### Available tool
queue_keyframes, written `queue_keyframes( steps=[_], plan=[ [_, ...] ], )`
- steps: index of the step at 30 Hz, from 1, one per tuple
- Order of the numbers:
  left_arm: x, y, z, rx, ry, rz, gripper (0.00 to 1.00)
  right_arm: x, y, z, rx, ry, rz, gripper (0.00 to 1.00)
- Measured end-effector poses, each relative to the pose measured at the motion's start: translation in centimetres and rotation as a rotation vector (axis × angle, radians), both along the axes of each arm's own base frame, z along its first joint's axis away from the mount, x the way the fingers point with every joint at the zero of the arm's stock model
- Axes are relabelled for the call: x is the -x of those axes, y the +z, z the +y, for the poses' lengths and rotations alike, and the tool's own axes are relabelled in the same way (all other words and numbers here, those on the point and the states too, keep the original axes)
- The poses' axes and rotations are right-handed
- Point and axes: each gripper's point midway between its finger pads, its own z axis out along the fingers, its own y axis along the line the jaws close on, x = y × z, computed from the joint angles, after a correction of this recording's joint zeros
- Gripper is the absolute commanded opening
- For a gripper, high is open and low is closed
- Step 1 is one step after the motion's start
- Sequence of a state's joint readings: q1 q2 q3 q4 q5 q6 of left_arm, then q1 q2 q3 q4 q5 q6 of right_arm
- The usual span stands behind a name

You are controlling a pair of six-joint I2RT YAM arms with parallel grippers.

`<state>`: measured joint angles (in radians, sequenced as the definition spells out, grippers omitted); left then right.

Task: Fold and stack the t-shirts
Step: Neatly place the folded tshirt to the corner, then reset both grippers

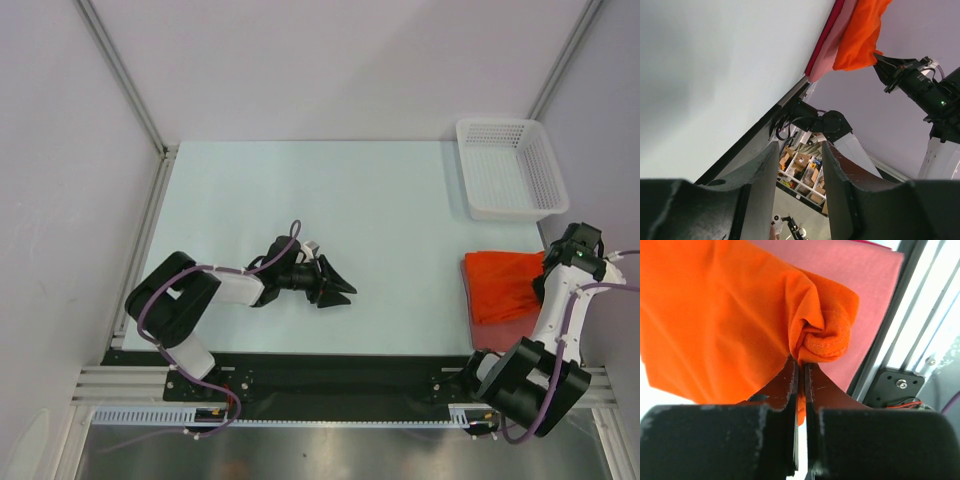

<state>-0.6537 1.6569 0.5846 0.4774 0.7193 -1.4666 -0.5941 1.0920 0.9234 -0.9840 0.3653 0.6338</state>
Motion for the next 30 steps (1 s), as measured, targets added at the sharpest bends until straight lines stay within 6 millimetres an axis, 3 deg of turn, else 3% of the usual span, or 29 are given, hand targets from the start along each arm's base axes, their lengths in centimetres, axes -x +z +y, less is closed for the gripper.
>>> queue_keyframes(
  steps=[3, 6, 8, 9, 12, 14, 18, 20, 23, 26, 30],
  plan=[
    [-0.1, 0.1, -0.1, 0.005, 0.0, -0.006, 0.45, 0.4, -0.4, -0.5, 0.0, -0.029, 0.026, 0.35],
    [-0.1, 0.2, -0.1, 0.007, -0.001, -0.007, 0.45, 1.2, -0.7, -0.8, 0.001, -0.044, 0.067, 0.55],
    [-0.1, 0.2, -0.1, 0.008, 0.0, -0.009, 0.45, 1.4, -0.2, -0.8, 0.024, -0.034, 0.073, 0.59],
    [-0.1, 0.2, -0.1, 0.007, 0.0, -0.009, 0.45, 1.3, 0.4, -0.8, 0.041, -0.02, 0.07, 0.65],
    [-0.1, 0.1, -0.1, 0.005, -0.001, -0.011, 0.46, -1.0, 3.4, -0.6, 0.109, 0.063, 0.041, 0.69],
    [0.0, 0.0, 0.0, 0.001, -0.005, -0.015, 0.46, -4.3, 5.8, 0.6, 0.154, 0.165, -0.004, 0.7],
    [0.1, -0.1, 0.1, -0.007, -0.015, -0.034, 0.46, -9.9, 8.3, 5.8, 0.18, 0.386, -0.105, 0.73],
    [0.1, 0.2, 0.2, -0.01, -0.025, -0.067, 0.46, -12.0, 8.6, 9.7, 0.153, 0.51, -0.168, 0.73],
    [0.0, 1.2, 0.4, -0.021, -0.043, -0.165, 0.47, -13.5, 8.3, 16.0, 0.091, 0.695, -0.264, 0.74],
    [-0.5, 3.1, 1.2, -0.041, -0.035, -0.32, 0.48, -12.4, 6.7, 23.2, -0.043, 0.906, -0.375, 0.76],
    [-1.7, 6.4, 2.9, -0.041, 0.033, -0.53, 0.48, -10.1, 3.3, 28.5, -0.266, 1.035, -0.503, 0.77]
  ],
)
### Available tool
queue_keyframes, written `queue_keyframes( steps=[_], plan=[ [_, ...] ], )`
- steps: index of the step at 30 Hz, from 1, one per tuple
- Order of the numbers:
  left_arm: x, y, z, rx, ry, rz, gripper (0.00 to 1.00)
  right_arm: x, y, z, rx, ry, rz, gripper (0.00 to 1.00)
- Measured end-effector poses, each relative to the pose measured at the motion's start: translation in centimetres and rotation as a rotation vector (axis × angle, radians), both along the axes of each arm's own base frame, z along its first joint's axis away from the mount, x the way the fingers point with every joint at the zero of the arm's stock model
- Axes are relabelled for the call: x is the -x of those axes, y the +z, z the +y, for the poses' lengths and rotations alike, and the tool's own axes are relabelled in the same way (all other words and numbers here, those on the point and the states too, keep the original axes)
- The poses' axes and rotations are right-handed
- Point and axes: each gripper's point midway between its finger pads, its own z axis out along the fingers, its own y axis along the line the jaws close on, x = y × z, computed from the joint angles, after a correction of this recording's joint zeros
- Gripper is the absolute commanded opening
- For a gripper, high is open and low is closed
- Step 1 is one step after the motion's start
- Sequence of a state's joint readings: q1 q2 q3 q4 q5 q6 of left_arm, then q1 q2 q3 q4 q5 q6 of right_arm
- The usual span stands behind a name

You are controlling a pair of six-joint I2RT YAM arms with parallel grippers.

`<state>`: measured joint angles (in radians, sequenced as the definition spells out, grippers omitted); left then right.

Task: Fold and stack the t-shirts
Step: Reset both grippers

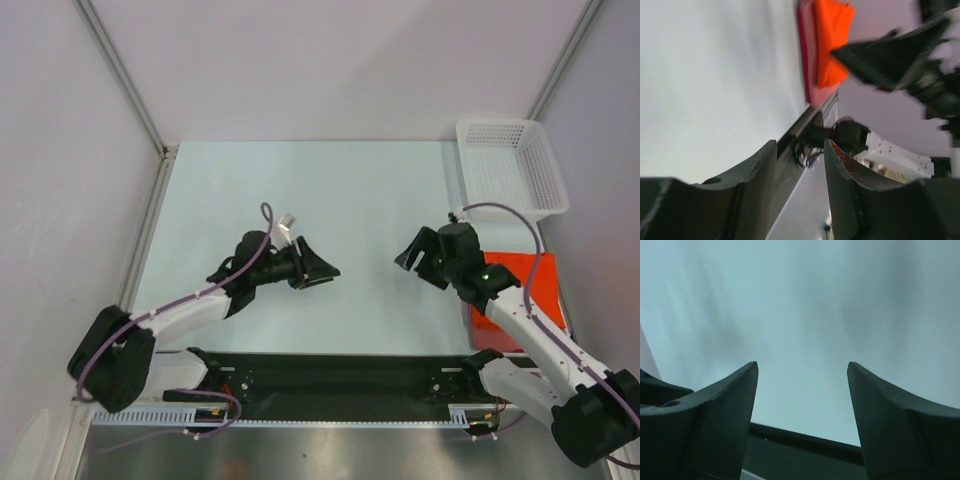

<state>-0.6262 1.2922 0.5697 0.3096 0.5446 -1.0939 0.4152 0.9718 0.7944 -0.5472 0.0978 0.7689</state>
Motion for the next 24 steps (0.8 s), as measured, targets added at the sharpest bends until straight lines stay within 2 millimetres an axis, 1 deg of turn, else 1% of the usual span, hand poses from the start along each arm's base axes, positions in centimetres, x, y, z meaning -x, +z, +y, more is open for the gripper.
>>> queue_keyframes(
  steps=[1, 3, 5, 7, 8, 9, 10, 11, 12, 13, 14, 16, 17, 18, 20, 21, 24],
  plan=[
    [-0.3, 0.5, 0.8, 0.008, 0.03, -0.039, 0.48, 0.7, -1.3, 1.1, -0.045, 0.045, 0.017, 0.78],
    [-0.5, 0.6, 2.7, 0.027, 0.092, -0.082, 0.48, 2.1, -3.7, 3.4, -0.135, 0.125, 0.049, 0.81],
    [-0.4, -0.3, 4.9, 0.052, 0.16, -0.089, 0.48, 3.9, -5.5, 5.4, -0.223, 0.2, 0.072, 0.84],
    [0.3, -2.3, 6.9, 0.084, 0.237, -0.048, 0.49, 5.5, -6.5, 6.8, -0.329, 0.245, 0.069, 0.86],
    [0.7, -3.2, 7.8, 0.111, 0.277, -0.025, 0.5, 6.3, -7.0, 7.3, -0.391, 0.256, 0.061, 0.87],
    [1.1, -3.9, 8.5, 0.139, 0.313, 0.006, 0.5, 6.9, -7.4, 7.5, -0.452, 0.258, 0.046, 0.96],
    [1.3, -4.0, 8.9, 0.163, 0.336, 0.023, 0.5, 7.5, -7.7, 7.7, -0.518, 0.254, 0.027, 1.0],
    [1.1, -3.5, 9.2, 0.206, 0.362, 0.03, 0.5, 8.1, -8.1, 7.7, -0.571, 0.244, 0.024, 1.0],
    [0.8, -2.1, 9.4, 0.258, 0.381, 0.01, 0.5, 8.5, -8.1, 7.7, -0.621, 0.236, 0.016, 1.0],
    [0.5, -0.1, 9.5, 0.319, 0.391, -0.035, 0.5, 8.6, -7.5, 7.8, -0.668, 0.231, 0.001, 1.0],
    [0.4, 2.0, 9.7, 0.379, 0.392, -0.094, 0.5, 8.6, -6.2, 8.1, -0.715, 0.234, -0.027, 1.0],
    [1.0, 5.9, 10.1, 0.481, 0.374, -0.205, 0.5, 8.6, -2.3, 8.8, -0.815, 0.284, -0.135, 1.0],
    [1.5, 7.5, 10.2, 0.521, 0.359, -0.253, 0.5, 9.0, -0.5, 9.1, -0.856, 0.314, -0.182, 1.0],
    [2.1, 8.8, 10.4, 0.554, 0.346, -0.292, 0.5, 9.5, 0.8, 9.4, -0.885, 0.344, -0.216, 1.0],
    [3.1, 10.4, 10.8, 0.592, 0.334, -0.344, 0.5, 10.4, 2.9, 9.7, -0.936, 0.393, -0.268, 1.0],
    [3.6, 11.1, 11.0, 0.607, 0.329, -0.367, 0.5, 10.7, 3.3, 9.9, -0.95, 0.407, -0.276, 1.0],
    [5.2, 12.9, 11.7, 0.654, 0.313, -0.429, 0.5, 11.2, 3.7, 10.3, -0.969, 0.436, -0.27, 1.0]
  ],
)
